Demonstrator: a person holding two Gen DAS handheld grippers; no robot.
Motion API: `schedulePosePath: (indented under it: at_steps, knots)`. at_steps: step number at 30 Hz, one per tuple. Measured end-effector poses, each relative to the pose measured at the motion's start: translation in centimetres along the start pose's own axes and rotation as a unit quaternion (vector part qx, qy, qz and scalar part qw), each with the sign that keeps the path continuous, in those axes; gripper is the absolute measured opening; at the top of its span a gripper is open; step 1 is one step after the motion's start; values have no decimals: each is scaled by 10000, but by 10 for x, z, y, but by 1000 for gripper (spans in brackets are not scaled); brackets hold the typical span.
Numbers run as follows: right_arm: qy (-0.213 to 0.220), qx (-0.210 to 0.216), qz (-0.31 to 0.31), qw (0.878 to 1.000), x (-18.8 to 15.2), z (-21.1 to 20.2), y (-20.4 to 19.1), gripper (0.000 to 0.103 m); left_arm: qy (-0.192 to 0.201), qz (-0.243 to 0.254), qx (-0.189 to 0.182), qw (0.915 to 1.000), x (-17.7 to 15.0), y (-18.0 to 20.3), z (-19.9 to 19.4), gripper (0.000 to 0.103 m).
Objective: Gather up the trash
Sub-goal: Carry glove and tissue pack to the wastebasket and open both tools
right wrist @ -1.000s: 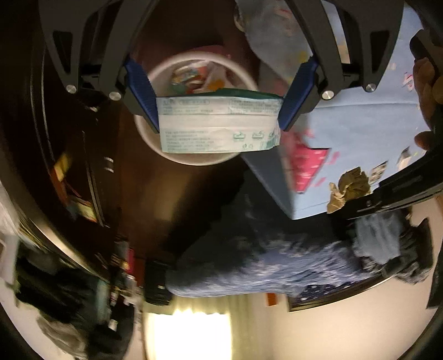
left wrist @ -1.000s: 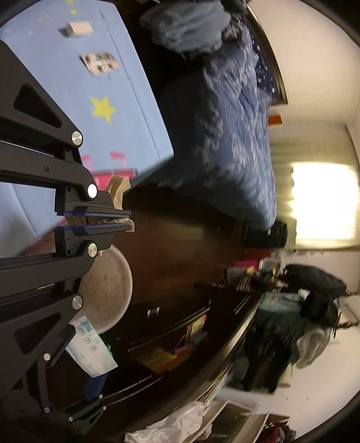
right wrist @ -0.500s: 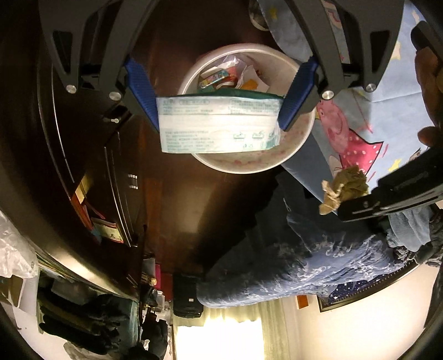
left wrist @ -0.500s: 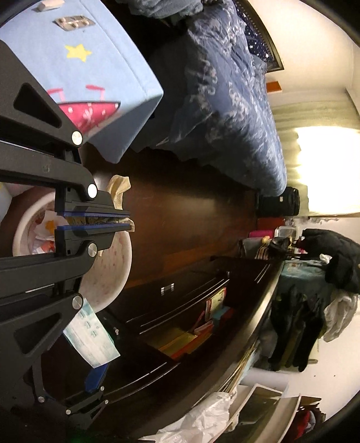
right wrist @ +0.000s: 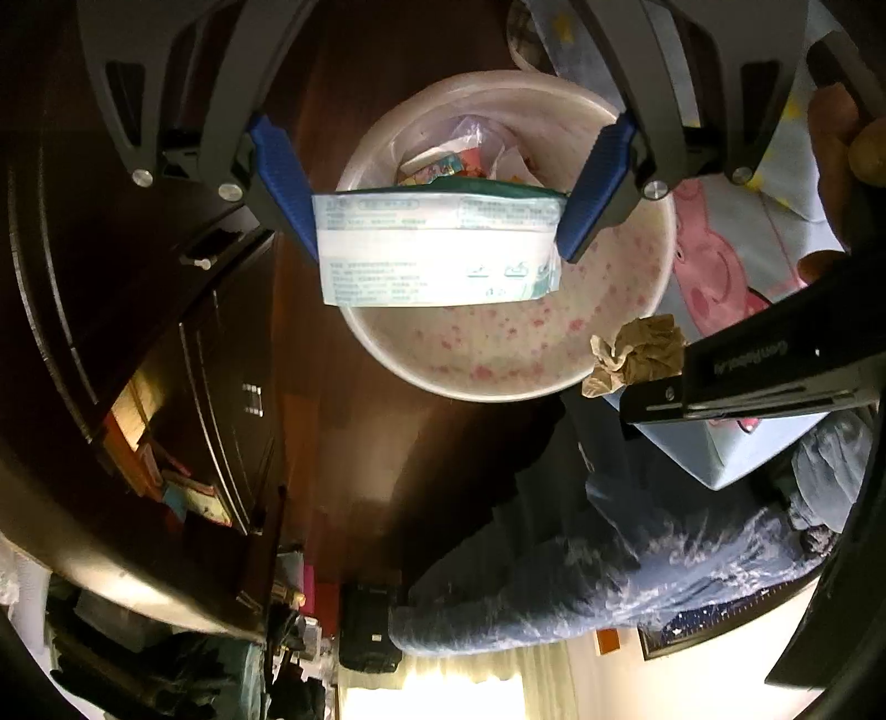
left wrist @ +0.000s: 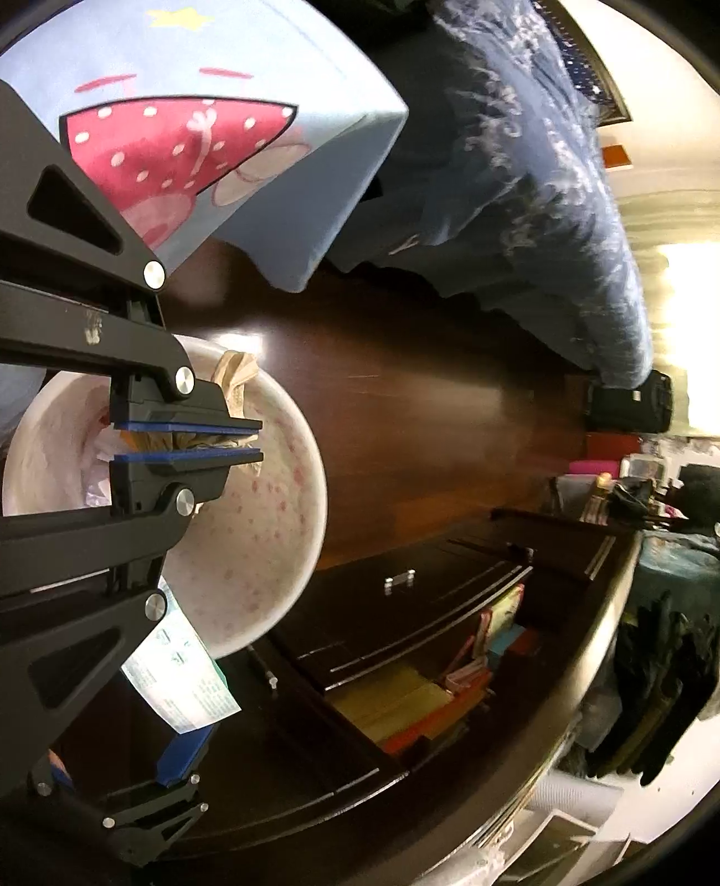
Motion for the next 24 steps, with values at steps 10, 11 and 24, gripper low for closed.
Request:
schedulePosePath:
  at_steps: [10,11,24]
  knots:
    - [10,-4,60,10000,4,8,2,91,238,-75,22,9997,9,-4,-11,52]
    - [15,-7,60,10000,4,7,2,91,282,-77,27,9996,11,-5,-13,55]
    - [-27,-6,-51,10000,7,5,-5,94,623,-124,37,9980,22,-9,-43,74]
Point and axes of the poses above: each gripper's, at about its wrist camera, not at the fingertips, and z roughly the way its jaws point, y to its right, x to its top, the point moved 9 cm from there along z, roughly the way its jaws point, and after that the axes turned 9 degrees about -x, right-handed, at the moved point
